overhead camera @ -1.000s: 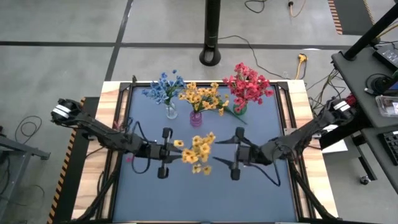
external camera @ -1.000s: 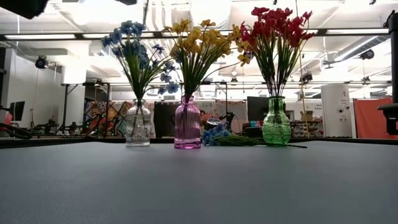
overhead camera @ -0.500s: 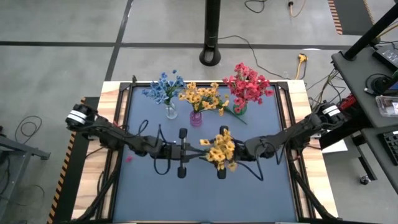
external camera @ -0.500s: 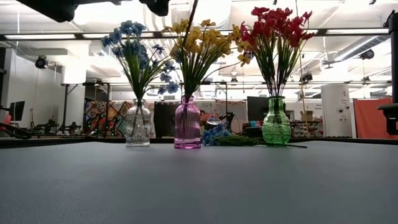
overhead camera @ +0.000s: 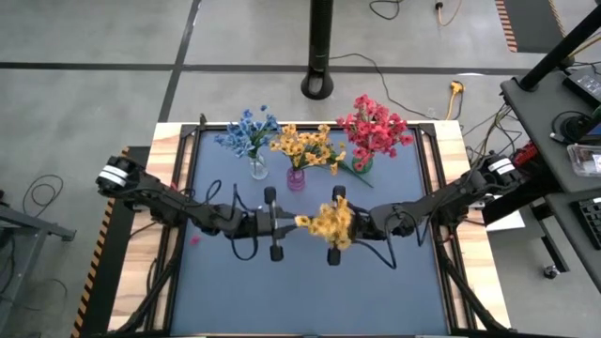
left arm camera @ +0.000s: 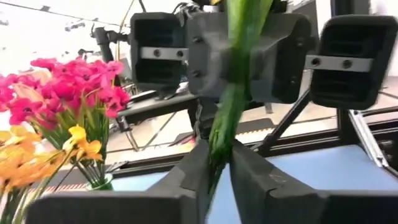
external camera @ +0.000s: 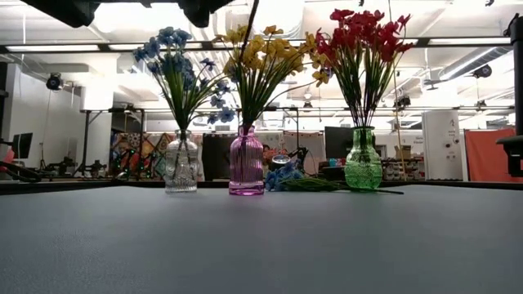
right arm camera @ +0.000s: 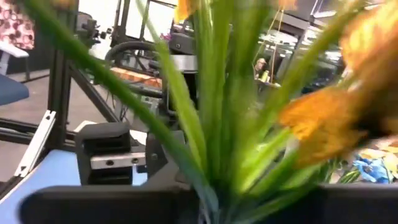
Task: Sort flowers into vase by color
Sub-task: Put the yellow flowers into the violet vase
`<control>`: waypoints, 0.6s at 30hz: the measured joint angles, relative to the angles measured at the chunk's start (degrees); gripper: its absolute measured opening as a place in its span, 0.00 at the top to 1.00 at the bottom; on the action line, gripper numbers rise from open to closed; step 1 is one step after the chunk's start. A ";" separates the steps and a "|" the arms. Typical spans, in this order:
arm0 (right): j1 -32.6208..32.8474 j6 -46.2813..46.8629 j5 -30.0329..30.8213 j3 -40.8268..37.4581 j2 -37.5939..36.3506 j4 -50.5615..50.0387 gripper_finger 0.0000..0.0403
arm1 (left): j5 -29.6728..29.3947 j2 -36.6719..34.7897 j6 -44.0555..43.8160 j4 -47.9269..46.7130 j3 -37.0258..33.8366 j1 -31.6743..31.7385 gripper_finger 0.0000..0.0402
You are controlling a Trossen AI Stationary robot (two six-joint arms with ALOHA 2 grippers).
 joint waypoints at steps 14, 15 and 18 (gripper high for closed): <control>0.01 0.72 8.15 1.15 -3.12 -8.08 0.95 | -6.87 -6.63 -3.25 -18.79 1.16 0.09 0.42; -0.29 1.56 9.74 1.58 -3.63 -10.13 0.95 | -7.44 -8.23 -3.48 -22.50 1.57 0.07 0.40; -2.03 5.12 10.41 2.37 -5.46 -16.96 0.95 | -9.64 -12.75 -3.53 -32.01 3.16 0.05 0.38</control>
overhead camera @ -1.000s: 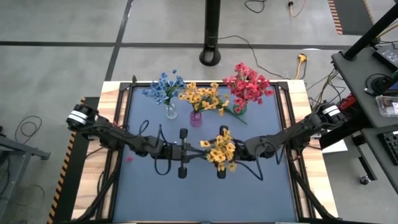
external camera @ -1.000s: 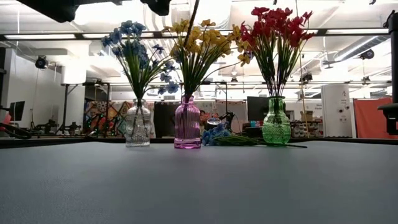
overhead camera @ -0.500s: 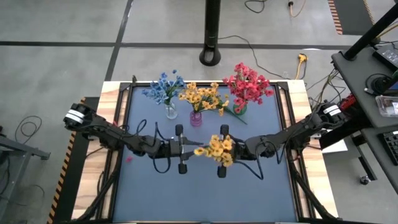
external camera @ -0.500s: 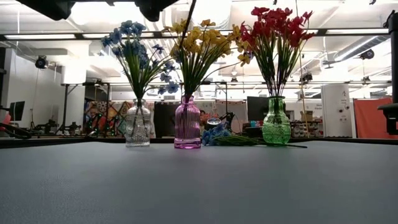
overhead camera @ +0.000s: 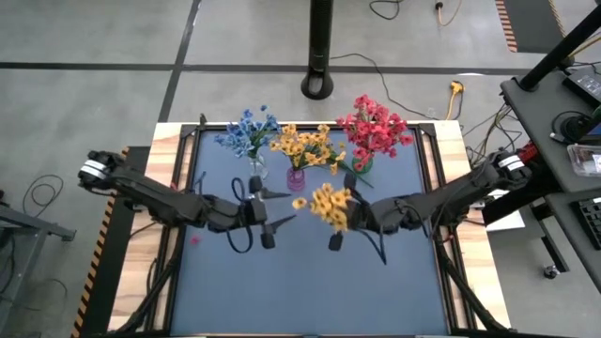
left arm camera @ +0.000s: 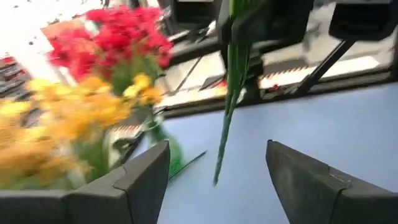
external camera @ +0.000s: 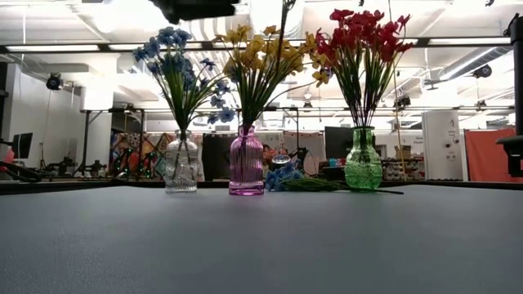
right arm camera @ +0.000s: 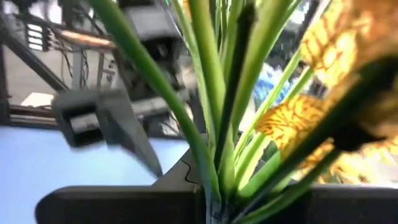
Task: Sort flowers into vase by color
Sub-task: Put the yellow flowers into the violet vase
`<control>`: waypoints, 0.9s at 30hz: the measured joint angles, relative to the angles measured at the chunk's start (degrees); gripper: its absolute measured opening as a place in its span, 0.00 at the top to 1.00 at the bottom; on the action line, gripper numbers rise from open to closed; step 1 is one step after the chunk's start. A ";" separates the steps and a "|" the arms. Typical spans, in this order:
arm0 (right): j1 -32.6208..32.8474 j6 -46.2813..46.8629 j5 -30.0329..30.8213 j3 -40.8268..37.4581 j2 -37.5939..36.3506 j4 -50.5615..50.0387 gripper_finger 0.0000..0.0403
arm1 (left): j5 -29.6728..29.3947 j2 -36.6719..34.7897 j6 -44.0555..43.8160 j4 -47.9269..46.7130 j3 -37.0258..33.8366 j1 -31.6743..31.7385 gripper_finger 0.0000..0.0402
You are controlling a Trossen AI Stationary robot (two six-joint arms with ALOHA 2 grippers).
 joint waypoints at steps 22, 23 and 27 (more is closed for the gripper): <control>-14.03 -2.36 -7.00 -0.34 8.51 15.77 0.95 | -15.53 -17.00 3.60 -26.74 0.23 0.00 0.40; -14.42 -2.45 -7.15 -0.34 8.88 16.48 0.95 | -15.74 -17.28 3.60 -26.79 0.14 0.00 0.40; -15.62 -2.45 -8.29 -0.34 9.66 17.43 0.95 | -15.79 -17.96 3.62 -26.84 0.16 0.00 0.40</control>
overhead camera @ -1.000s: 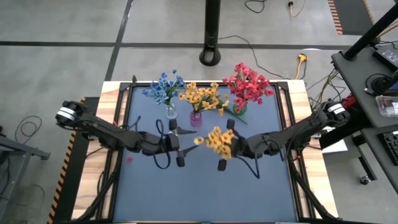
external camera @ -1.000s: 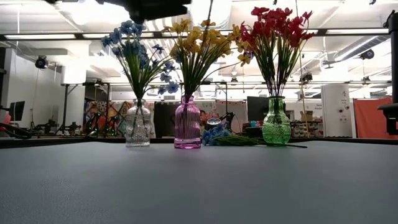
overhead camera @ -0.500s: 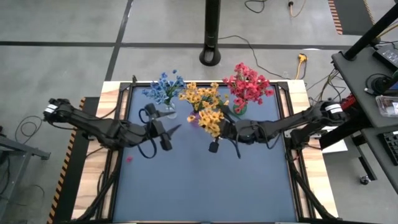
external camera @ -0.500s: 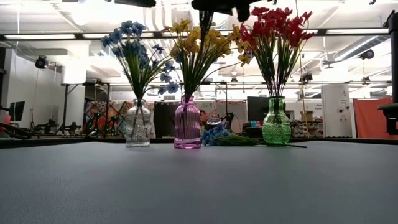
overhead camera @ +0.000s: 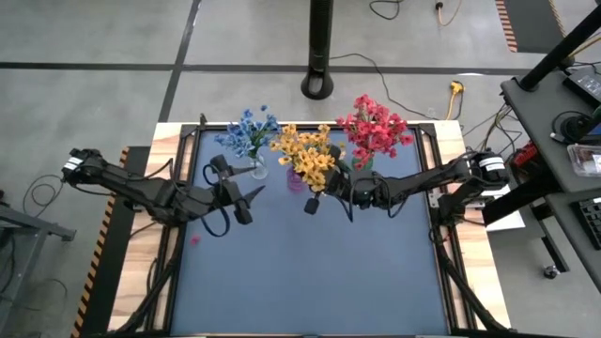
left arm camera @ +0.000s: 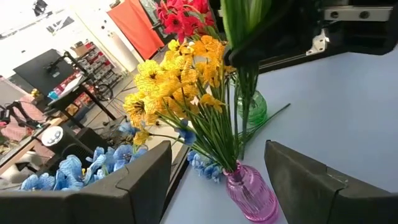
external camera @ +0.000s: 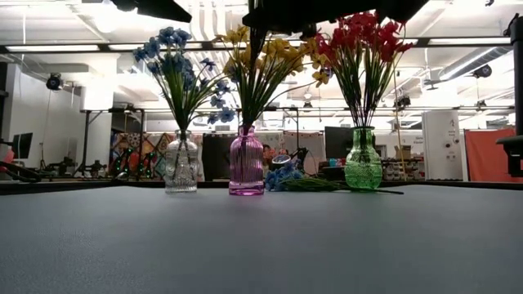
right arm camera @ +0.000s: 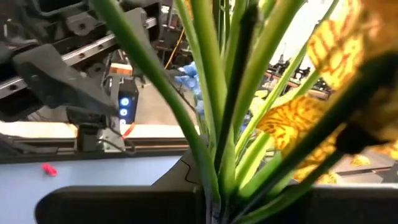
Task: Sort flowers into vase by color
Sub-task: Put the yellow flowers into the violet vase
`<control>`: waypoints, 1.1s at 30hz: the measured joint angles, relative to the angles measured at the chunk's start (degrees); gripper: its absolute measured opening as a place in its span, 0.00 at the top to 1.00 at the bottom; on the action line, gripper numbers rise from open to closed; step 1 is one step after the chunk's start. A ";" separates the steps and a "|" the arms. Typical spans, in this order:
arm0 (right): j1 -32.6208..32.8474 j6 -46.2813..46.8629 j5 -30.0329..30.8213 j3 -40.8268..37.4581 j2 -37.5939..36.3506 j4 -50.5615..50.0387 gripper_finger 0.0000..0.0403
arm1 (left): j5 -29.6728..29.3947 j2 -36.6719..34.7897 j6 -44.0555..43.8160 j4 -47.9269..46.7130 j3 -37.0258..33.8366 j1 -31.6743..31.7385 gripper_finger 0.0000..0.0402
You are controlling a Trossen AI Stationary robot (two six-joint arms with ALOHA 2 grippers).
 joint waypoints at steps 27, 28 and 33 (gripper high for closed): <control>-1.98 -1.16 -0.02 0.00 2.23 -0.08 0.95 | 0.00 -0.10 0.14 -0.21 -0.01 0.00 0.40; -2.05 -1.50 -0.02 0.00 2.23 0.16 0.95 | 0.00 -0.10 0.26 -0.19 -0.01 0.00 0.40; -2.31 -2.58 -0.02 0.00 2.23 0.92 0.95 | 0.00 -0.10 0.36 -0.21 -0.01 0.00 0.40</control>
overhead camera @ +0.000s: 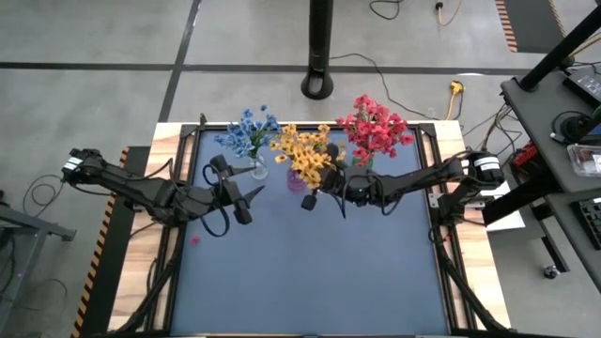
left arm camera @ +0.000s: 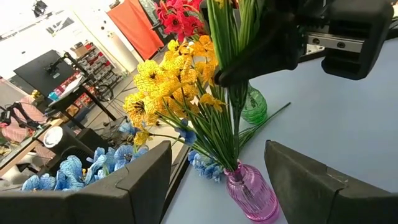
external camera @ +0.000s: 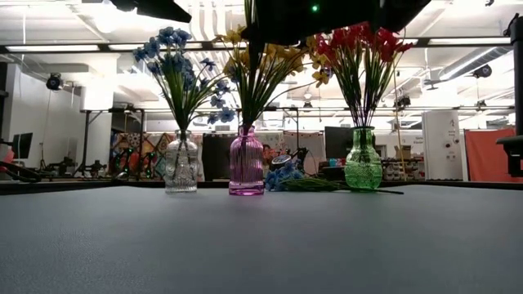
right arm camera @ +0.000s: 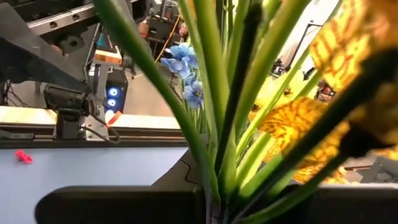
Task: Sort flowers into vase by color
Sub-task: Put the yellow flowers into the violet vase
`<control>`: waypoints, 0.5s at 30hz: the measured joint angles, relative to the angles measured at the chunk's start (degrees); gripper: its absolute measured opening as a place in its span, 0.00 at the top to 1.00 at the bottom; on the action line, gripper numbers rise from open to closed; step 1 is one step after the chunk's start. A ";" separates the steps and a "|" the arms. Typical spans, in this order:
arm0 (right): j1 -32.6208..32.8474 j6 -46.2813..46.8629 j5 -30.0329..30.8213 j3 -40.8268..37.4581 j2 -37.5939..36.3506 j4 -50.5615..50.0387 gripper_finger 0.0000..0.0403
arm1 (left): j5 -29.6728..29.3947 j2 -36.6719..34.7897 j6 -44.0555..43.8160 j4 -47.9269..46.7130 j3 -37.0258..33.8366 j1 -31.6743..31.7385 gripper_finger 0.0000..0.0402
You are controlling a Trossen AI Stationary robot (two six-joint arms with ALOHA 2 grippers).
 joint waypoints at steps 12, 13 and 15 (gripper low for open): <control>-0.24 2.16 -0.02 0.00 1.68 0.50 0.95 | 0.02 0.00 -0.04 0.02 0.01 0.00 0.40; -0.24 2.73 -0.01 0.00 1.66 0.47 0.95 | 0.02 0.00 -0.04 0.02 0.00 0.00 0.40; -0.24 3.70 0.01 0.00 1.50 0.13 0.95 | 0.02 0.00 -0.04 0.02 0.01 0.00 0.40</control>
